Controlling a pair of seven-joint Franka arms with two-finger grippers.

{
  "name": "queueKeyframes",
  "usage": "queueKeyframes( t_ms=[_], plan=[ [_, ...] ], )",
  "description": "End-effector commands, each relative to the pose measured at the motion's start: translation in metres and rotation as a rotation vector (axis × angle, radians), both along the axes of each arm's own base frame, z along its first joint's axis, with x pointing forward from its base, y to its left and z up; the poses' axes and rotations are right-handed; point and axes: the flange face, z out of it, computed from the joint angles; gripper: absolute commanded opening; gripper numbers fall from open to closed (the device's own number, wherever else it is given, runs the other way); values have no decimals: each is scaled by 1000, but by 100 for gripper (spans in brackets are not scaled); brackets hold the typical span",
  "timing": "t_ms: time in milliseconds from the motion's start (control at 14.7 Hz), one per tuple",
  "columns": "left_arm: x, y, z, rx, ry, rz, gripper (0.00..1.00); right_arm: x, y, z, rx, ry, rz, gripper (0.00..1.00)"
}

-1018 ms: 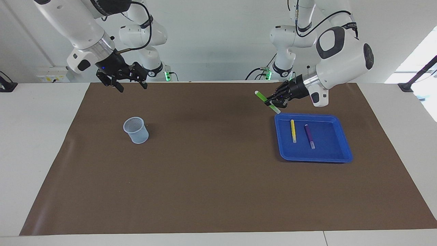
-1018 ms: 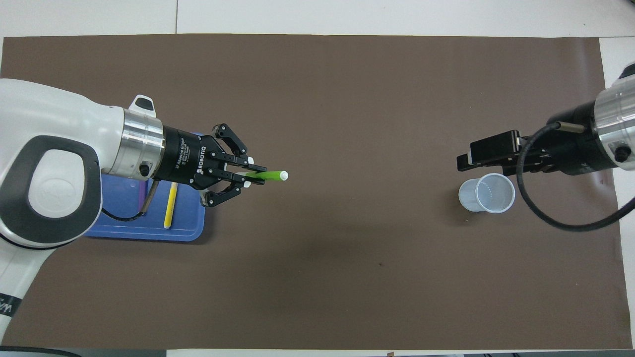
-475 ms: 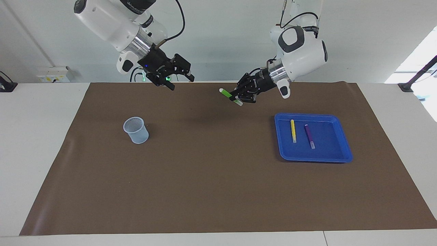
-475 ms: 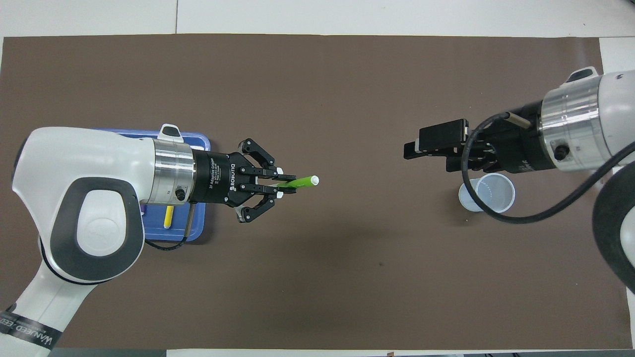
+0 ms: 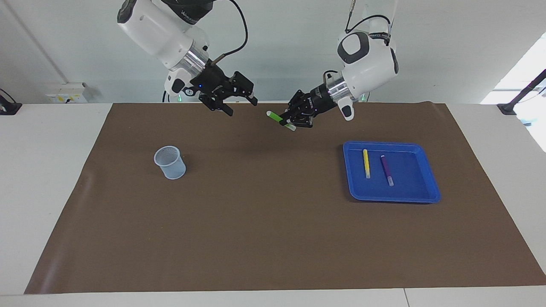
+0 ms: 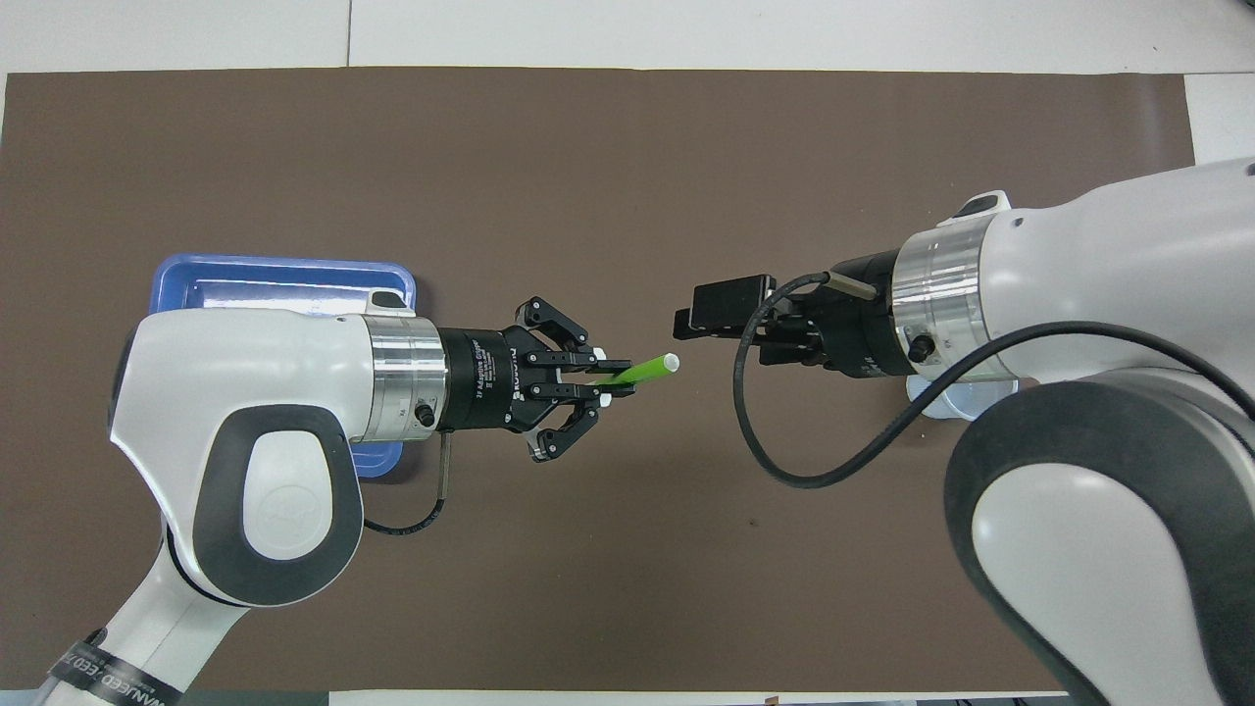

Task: Transfer and insert pens with both arms
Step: 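Lift the green pen with the left gripper while the right gripper approaches, then close the right gripper on the green pen tip held by the left gripper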

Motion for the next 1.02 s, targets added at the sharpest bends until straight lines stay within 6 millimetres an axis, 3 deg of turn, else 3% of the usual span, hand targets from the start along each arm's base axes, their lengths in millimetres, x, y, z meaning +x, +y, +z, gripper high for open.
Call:
queueKeyframes(
  t_ms=[0,271,543,950],
  plan=[
    [-10,5,2,-30,18,51,0,0,2,-18,14,12,-22,100],
    [-18,-8,0,-30,5,81,0,-1,18,-30,8,19,-6,100],
    [-29,-14,-2,-28,-84,-23,0,-10,36,-30,7,11,28,100],
    [-35,-15,-6,-24,-84,-31,0,-19,29,-32,-16,75,87,100]
  ],
)
